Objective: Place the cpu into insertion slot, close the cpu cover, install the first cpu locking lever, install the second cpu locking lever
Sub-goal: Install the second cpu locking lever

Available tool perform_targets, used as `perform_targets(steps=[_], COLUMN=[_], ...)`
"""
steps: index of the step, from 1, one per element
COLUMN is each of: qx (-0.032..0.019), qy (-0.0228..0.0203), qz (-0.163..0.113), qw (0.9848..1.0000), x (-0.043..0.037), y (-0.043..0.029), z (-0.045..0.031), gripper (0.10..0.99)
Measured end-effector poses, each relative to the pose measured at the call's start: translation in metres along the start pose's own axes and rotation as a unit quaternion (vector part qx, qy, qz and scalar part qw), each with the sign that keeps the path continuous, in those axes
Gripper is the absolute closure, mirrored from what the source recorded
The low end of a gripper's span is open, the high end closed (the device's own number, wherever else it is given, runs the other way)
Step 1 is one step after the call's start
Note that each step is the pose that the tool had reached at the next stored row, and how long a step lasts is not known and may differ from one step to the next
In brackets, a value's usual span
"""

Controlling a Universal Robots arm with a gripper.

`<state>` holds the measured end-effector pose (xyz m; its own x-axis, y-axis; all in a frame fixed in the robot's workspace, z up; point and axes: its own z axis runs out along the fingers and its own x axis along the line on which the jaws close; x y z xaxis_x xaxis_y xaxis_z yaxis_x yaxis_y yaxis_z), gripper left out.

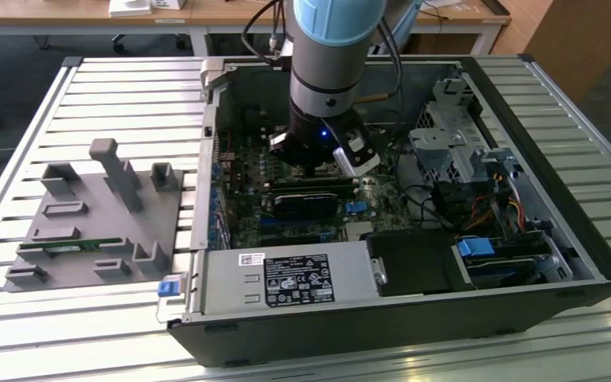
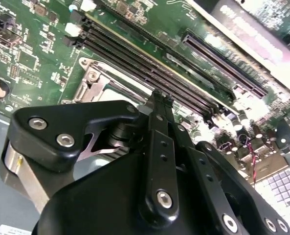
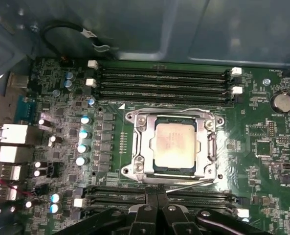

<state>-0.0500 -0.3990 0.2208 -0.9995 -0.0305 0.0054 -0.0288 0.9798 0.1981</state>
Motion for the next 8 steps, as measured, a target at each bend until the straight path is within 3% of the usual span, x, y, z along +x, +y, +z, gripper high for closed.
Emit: perform_targets(steps=[8], qx=[-0.0087], qy=[-0.0004], qz=[0.000], qw=[1.0000], x=[0.0089], y=[-0.0046], z=[0.0019], gripper=[0.980])
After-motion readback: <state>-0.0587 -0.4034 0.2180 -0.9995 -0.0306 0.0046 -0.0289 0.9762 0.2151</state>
